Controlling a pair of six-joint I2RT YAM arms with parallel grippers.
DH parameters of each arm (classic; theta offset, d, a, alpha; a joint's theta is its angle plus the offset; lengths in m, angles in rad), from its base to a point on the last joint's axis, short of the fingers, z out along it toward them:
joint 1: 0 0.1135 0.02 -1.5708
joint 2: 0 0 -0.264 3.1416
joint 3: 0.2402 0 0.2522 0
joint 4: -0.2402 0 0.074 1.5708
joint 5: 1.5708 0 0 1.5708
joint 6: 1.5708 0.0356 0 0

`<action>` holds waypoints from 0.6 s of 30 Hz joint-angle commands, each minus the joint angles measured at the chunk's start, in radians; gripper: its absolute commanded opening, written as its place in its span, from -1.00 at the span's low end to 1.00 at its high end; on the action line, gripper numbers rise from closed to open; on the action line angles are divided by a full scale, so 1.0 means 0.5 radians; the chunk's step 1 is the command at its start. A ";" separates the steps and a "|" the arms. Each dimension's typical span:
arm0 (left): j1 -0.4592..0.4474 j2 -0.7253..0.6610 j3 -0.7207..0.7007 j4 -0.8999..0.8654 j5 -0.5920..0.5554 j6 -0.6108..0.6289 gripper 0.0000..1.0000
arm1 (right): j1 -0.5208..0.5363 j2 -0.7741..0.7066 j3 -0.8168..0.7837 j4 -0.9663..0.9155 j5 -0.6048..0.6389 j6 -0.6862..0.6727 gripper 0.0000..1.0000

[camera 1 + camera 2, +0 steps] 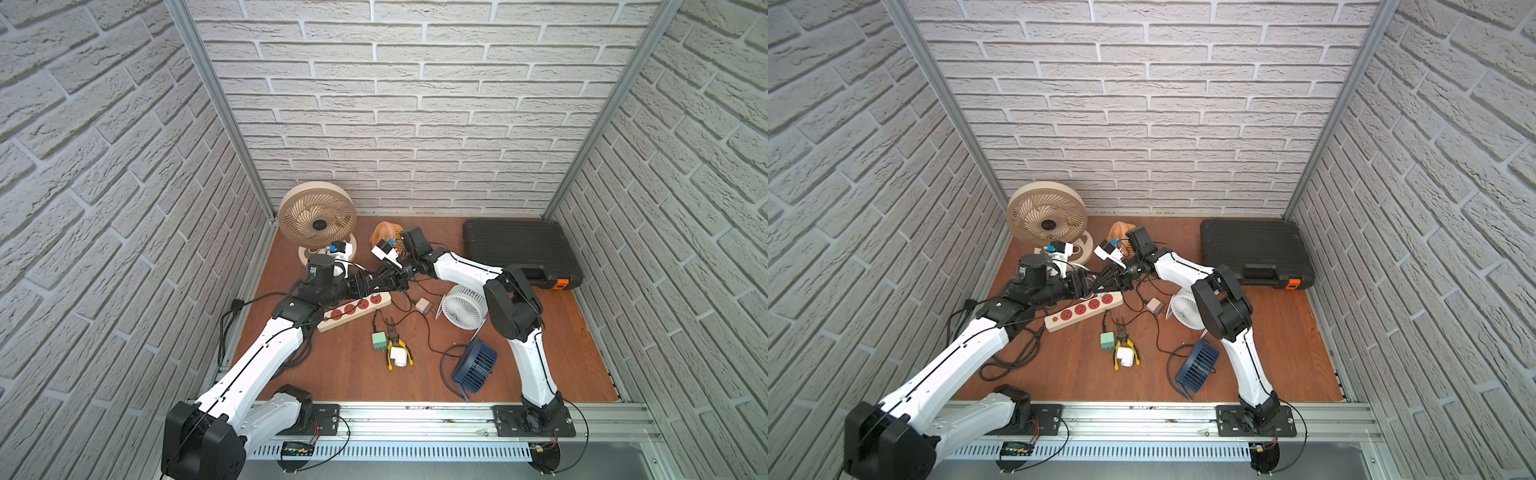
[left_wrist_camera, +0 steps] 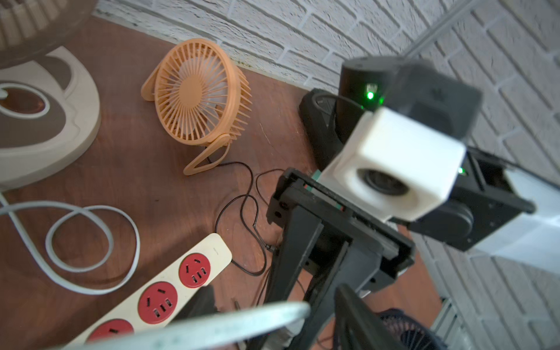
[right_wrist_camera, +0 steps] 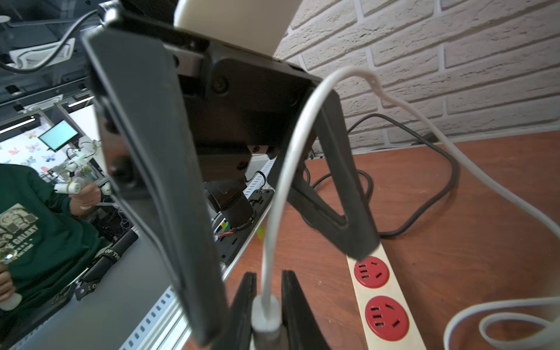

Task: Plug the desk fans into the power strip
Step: Adjust the plug.

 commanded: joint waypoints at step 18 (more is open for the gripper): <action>0.034 -0.007 0.025 0.157 0.394 0.230 -1.00 | -0.014 0.216 -0.014 2.847 -0.153 2.636 0.99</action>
